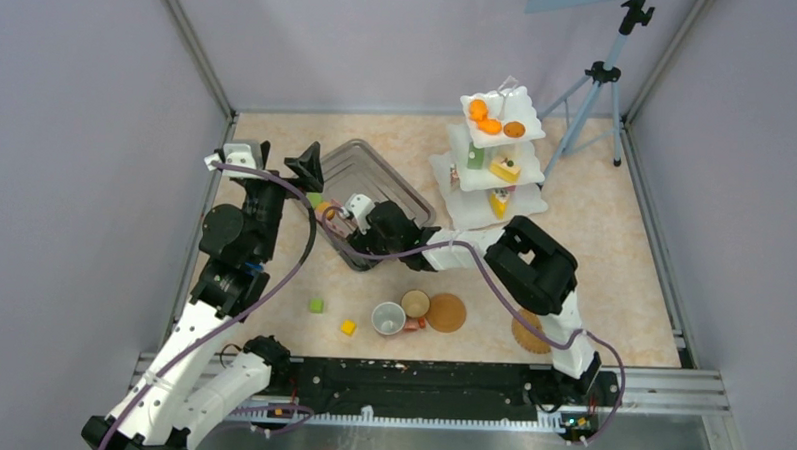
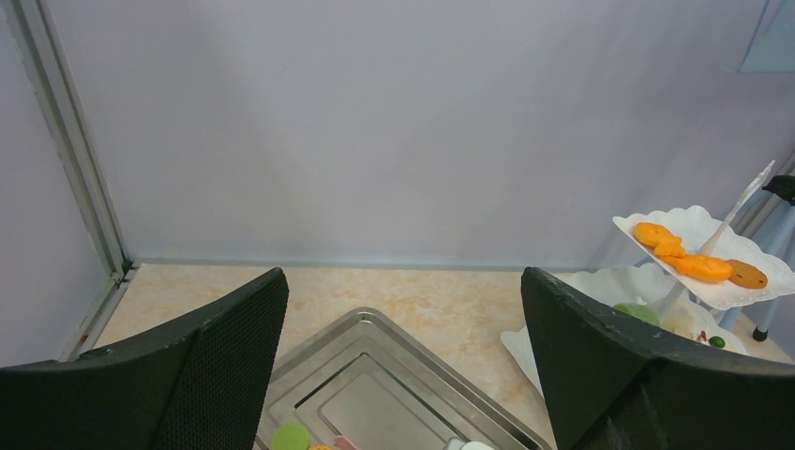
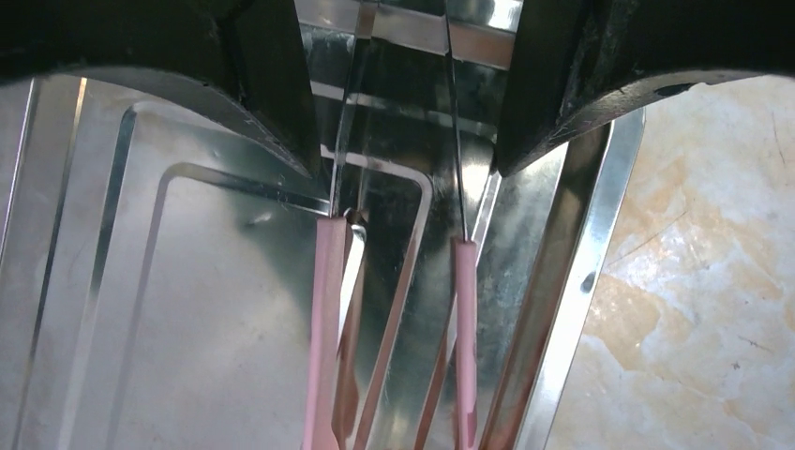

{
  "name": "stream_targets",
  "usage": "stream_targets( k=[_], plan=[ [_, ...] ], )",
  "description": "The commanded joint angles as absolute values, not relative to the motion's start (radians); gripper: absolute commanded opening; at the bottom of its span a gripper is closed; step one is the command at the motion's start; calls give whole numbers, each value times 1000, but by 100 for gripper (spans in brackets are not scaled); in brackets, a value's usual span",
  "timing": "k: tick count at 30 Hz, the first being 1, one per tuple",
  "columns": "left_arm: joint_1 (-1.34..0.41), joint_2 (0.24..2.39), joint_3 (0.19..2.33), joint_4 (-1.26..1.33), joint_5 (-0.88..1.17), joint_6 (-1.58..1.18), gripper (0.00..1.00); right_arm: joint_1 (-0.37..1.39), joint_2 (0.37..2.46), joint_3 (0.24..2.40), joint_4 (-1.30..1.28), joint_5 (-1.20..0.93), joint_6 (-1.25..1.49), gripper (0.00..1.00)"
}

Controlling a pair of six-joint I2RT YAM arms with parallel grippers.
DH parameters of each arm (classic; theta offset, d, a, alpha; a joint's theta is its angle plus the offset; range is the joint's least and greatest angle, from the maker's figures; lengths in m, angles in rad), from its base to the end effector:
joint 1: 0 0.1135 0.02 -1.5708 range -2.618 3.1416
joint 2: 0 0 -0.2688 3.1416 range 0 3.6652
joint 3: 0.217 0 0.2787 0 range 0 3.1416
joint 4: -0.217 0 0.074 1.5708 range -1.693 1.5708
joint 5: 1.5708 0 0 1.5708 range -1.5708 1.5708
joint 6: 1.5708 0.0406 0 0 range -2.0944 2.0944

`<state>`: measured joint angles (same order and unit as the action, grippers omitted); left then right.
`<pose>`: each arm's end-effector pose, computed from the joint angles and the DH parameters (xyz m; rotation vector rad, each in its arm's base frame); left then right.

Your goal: Serve the afternoon tea

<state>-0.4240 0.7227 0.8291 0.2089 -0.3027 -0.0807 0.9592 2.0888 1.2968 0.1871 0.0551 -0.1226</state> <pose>0.1780 -0.0671 0.4148 -0.0452 1.2733 -0.2449 0.2781 0.3927 0.1303 -1.1079 1.9064 0.4141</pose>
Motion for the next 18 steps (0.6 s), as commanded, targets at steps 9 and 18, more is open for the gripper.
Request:
stream_targets(
  k=[9,18],
  plan=[
    [-414,717,859,237,-288,-94,99,952,2157,1367,272,72,-135,58],
    [-408,716,858,237,-284,-100,99,952,2153,1397,249,81,-155,41]
  ],
)
